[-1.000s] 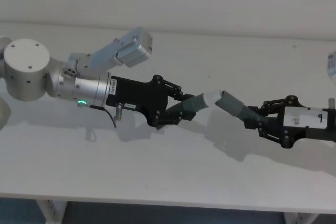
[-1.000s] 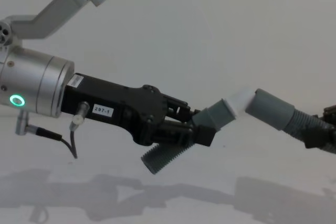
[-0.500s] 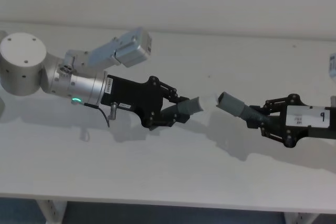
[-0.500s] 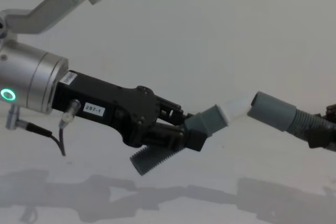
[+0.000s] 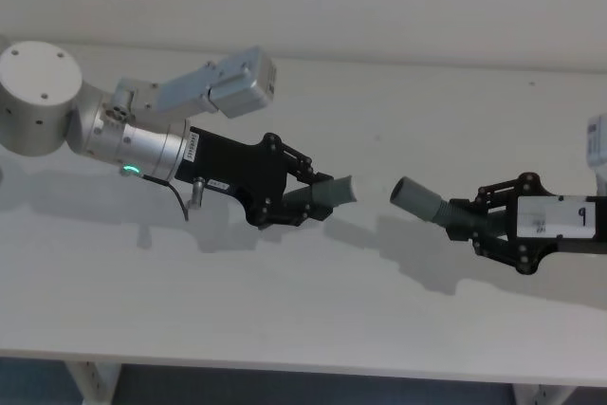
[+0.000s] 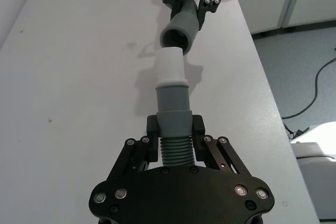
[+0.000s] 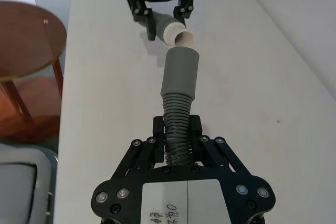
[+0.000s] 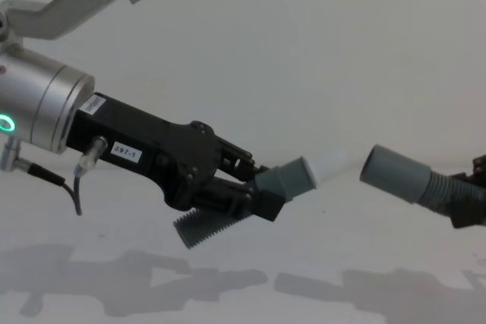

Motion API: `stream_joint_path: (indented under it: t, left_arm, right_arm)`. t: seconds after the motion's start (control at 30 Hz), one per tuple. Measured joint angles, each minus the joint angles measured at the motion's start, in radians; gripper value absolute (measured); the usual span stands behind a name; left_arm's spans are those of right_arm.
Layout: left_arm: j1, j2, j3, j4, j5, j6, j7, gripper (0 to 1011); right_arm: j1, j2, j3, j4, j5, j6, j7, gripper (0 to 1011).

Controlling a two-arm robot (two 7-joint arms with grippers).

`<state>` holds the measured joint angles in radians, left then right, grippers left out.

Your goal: Use both hands to pick up one end of the pipe from the table, align the ends, and insert them.

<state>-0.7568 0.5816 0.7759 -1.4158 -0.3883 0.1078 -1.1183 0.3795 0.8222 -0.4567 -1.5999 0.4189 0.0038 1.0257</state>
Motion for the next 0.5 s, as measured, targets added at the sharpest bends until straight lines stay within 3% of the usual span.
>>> stream_joint_path:
  t: [0.3, 0.5]
  left_arm:
    - [-0.023, 0.005, 0.016, 0.004, 0.012, 0.004, -0.007, 364]
    - [-0.035, 0.008, 0.027, 0.005, 0.019, 0.006, -0.011, 364]
  right_arm:
    - [0.022, 0.018, -0.031, -0.002, -0.1, -0.089, -0.006, 271]
    - [0.034, 0.028, -0.047, -0.01, -0.158, -0.114, -0.023, 271]
